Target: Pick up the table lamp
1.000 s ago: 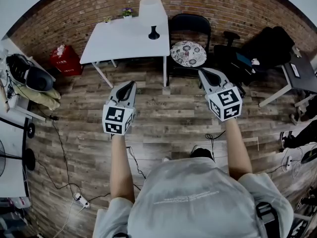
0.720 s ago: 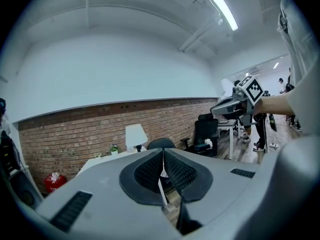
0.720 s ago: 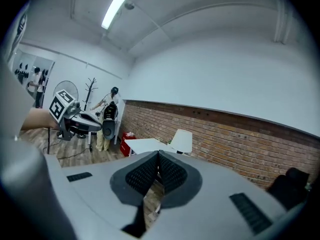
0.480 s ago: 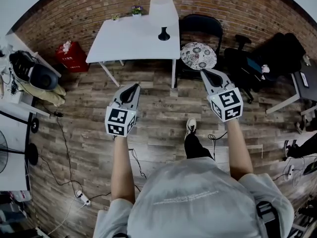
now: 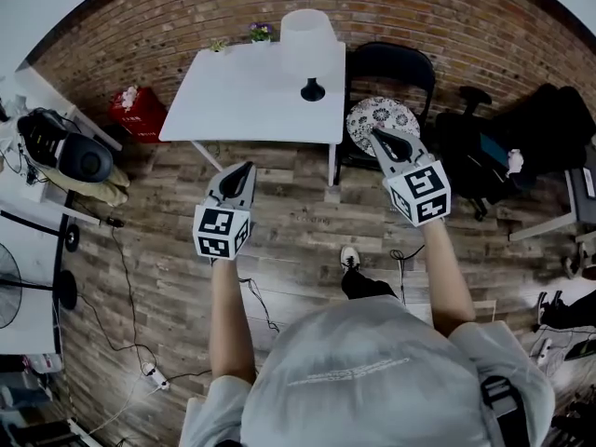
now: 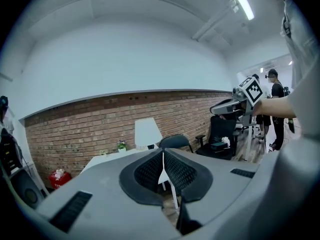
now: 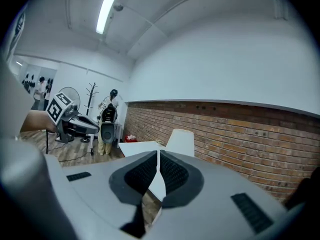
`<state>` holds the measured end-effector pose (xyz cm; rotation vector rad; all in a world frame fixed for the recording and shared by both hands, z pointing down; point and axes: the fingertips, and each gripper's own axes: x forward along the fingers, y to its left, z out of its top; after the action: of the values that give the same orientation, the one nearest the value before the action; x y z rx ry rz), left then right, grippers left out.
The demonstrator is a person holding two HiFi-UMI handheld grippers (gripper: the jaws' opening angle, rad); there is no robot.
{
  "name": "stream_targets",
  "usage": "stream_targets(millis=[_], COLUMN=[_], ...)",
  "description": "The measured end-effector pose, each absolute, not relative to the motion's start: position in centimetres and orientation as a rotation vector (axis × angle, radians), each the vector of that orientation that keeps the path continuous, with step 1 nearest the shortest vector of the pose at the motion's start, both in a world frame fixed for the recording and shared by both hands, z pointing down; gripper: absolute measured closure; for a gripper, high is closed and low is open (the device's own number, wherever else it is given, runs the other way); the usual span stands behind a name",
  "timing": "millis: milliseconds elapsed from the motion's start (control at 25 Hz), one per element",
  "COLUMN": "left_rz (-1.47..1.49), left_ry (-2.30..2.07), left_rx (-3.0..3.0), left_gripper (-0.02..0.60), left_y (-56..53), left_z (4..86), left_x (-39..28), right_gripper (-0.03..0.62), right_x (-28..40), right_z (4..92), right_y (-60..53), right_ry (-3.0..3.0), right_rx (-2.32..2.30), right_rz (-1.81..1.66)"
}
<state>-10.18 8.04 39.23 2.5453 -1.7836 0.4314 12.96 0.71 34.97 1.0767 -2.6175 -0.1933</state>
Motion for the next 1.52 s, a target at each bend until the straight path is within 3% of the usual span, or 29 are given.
stream_targets(millis=[880, 1520], left_rz=[0.453, 0.441], left_ry=[-1.813, -1.797], left_rx=[2.403, 2.39], left_gripper=[0.565, 0.565], left_y=[-9.6, -17.0], left_z=[41.4, 47.3], left_x=[-6.6, -14.1], right_gripper=[0.438, 0.365], right_x=[14.0, 5.7], right_z=[38.3, 45.9], right_y=[-18.9, -27.5], right_ry=[-2.702, -2.689], right_rx=[0.861, 0.91], right_rz=[-0.043, 0.079])
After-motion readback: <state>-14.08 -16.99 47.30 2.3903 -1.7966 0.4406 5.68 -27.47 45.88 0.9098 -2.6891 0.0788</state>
